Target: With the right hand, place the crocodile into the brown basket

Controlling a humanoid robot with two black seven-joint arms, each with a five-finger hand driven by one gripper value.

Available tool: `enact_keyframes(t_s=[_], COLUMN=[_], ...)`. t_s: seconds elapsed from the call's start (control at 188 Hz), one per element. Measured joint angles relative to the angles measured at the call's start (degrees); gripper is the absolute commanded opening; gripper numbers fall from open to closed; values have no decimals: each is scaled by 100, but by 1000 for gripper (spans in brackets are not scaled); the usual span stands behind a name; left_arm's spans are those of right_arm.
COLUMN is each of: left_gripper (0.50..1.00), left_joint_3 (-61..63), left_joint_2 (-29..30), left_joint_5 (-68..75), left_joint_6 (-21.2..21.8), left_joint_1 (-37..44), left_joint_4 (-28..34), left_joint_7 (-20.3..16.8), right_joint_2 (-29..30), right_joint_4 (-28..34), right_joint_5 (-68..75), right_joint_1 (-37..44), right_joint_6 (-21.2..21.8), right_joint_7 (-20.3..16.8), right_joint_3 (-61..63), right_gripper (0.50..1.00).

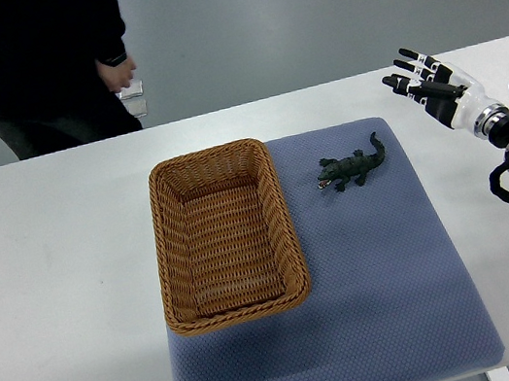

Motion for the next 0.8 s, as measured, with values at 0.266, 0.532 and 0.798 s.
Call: enact_keyframes(t_s=[0.266,0.532,0.798], left_gripper=[1000,1000,1000], left_joint_3=[-34,-47,-53], left_joint_2=[0,0,0], left_joint_5=[-1,-1,-1], left_joint_6=[0,2,3], left_joint_1=[-5,-5,-5], left_joint_4=[0,0,0], left_joint_7=[-8,-8,-7], right_joint_2=[0,-9,-28], right_joint_4=[8,10,18], right_joint_5=[-19,-132,-402], right_joint_1=[0,24,45], right_joint_6=[9,15,15], right_joint_7=[-2,-2,-3], right_joint_3=[-47,-102,-84], right_gripper=[930,930,930])
